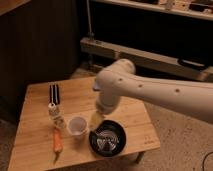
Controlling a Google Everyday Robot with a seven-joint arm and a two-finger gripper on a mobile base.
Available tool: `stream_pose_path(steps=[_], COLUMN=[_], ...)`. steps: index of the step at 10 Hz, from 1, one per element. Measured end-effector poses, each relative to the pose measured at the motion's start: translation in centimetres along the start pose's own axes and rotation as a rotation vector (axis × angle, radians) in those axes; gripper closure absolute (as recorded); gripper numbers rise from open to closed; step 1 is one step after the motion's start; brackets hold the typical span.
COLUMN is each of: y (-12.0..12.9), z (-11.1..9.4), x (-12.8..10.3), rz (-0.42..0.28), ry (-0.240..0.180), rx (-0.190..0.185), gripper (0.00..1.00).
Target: Move the arm in a circular motion
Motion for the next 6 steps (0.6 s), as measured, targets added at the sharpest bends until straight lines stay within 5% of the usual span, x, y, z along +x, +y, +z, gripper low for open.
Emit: stream_pose_path(steps=[3,6], y=[4.0,5.0], z=[1.1,1.6], x=[-7.1,-13.5], rz=[-0.174,-0.267], ry=[0.005,0.001], rx=[-0.016,0.005], gripper=[0.2,0.2])
